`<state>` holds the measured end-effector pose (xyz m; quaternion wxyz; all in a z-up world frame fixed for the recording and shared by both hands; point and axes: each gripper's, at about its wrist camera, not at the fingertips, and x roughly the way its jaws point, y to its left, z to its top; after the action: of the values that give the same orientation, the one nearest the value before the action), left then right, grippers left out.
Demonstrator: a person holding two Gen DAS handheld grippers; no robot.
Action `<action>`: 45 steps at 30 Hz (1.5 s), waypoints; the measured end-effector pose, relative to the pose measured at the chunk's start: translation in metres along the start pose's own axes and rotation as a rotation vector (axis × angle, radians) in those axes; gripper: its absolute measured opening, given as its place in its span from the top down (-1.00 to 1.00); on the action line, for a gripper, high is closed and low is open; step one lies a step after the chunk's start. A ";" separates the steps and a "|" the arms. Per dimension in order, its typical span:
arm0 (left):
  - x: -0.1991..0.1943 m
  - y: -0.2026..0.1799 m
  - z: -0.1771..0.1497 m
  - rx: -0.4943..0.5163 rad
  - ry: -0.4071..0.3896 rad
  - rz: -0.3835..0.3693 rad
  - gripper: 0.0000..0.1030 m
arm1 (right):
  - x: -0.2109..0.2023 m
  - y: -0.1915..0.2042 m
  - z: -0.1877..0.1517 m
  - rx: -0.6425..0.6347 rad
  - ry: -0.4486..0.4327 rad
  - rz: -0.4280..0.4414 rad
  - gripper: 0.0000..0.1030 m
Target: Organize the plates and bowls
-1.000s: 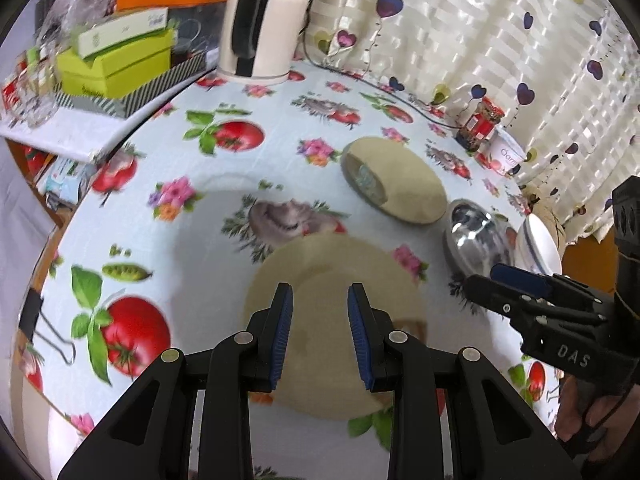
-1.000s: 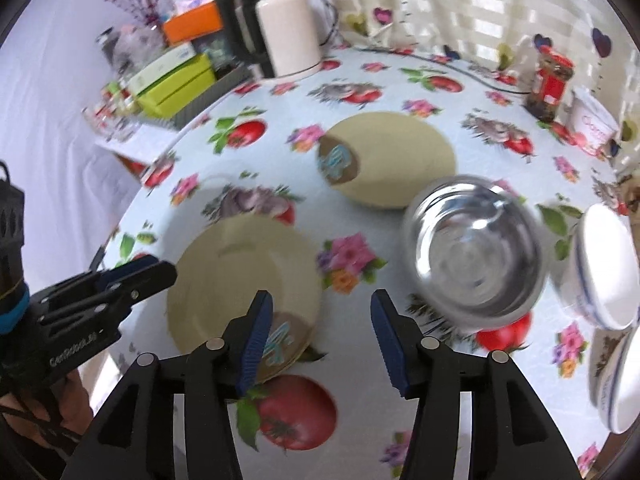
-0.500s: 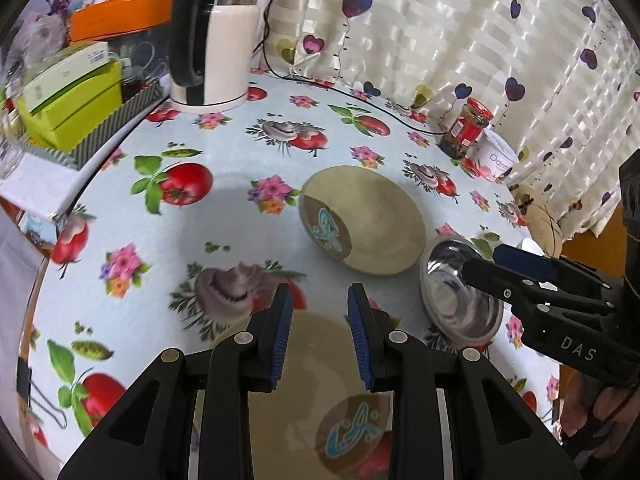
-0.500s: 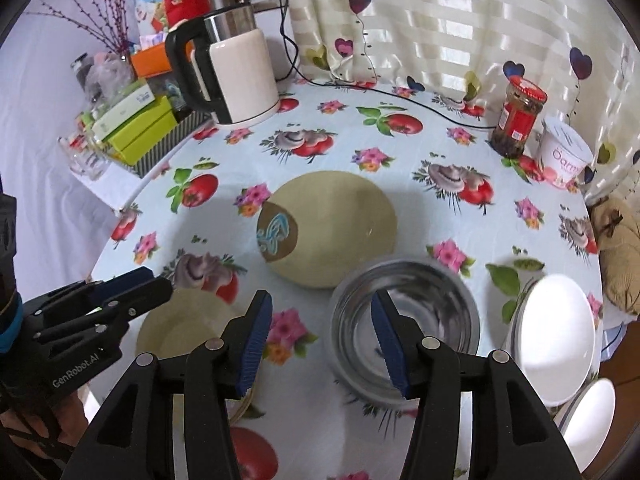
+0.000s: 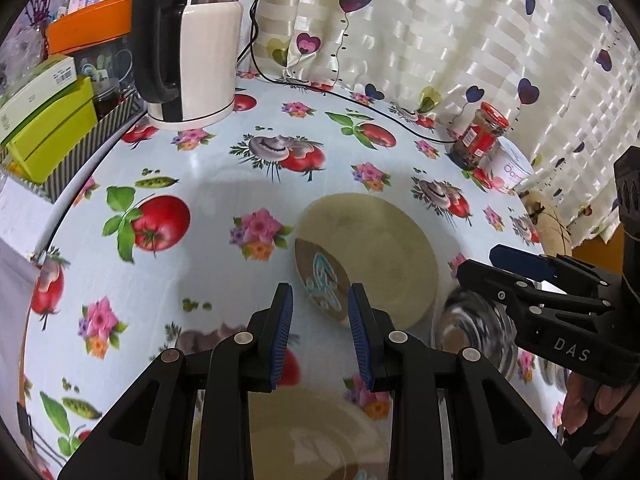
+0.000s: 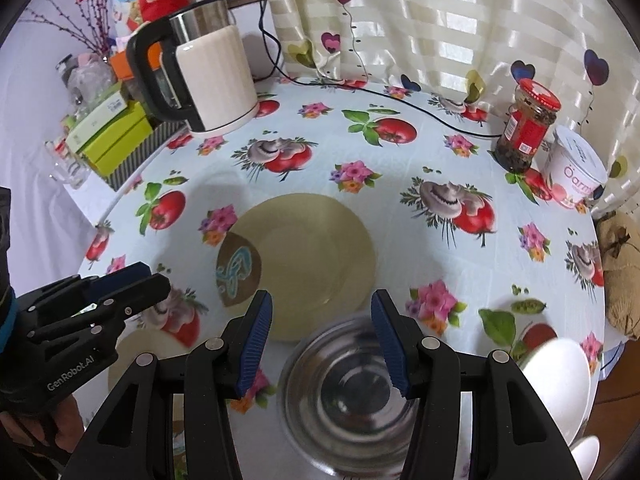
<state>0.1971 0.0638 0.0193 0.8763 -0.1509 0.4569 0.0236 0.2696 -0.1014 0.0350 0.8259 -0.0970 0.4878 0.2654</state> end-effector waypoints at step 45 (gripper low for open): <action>0.079 0.017 0.017 -0.031 0.100 0.057 0.43 | 0.089 -0.048 0.029 0.074 0.198 0.074 0.46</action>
<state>0.2537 0.0772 -0.0394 0.8490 -0.1524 0.5037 0.0479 0.3510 -0.0990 -0.0316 0.7664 -0.0741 0.5797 0.2667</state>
